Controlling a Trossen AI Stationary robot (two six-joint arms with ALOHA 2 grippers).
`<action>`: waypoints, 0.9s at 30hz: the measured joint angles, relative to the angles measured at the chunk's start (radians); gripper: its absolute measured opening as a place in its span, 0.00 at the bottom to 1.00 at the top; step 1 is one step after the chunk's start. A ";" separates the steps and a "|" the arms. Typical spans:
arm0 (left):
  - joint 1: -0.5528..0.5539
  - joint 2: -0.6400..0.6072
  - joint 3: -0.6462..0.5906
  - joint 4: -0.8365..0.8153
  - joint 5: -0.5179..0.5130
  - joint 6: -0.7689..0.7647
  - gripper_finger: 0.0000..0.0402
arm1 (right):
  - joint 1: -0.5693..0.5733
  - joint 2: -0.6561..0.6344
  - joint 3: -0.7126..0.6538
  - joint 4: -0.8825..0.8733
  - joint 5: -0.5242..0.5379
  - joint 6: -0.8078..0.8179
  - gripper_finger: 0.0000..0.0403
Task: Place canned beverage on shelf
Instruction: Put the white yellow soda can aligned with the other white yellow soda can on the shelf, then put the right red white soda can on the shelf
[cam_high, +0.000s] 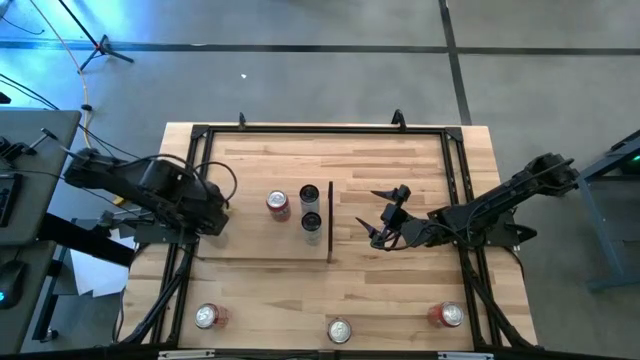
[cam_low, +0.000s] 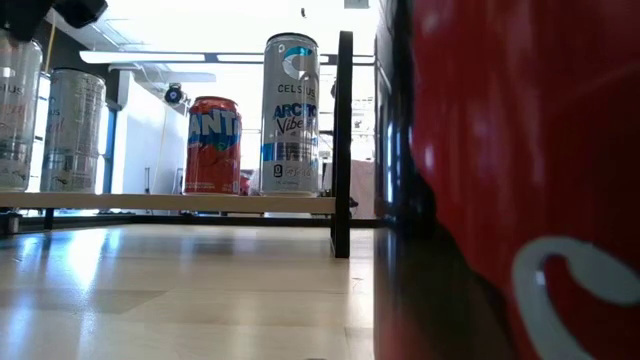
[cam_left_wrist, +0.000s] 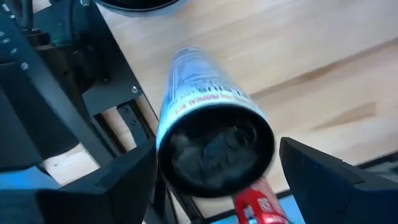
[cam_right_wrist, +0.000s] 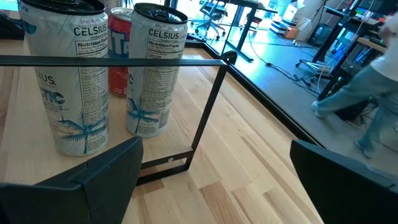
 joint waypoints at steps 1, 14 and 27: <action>0.000 -0.001 0.016 -0.002 0.000 0.000 0.76 | 0.000 0.000 0.000 0.000 0.000 0.000 0.98; -0.064 0.002 0.158 0.003 0.063 -0.186 0.76 | 0.000 0.000 0.000 0.000 0.000 0.000 0.98; -0.206 0.214 0.227 0.231 -0.074 -0.087 0.76 | 0.000 0.000 0.000 0.000 0.000 0.000 0.98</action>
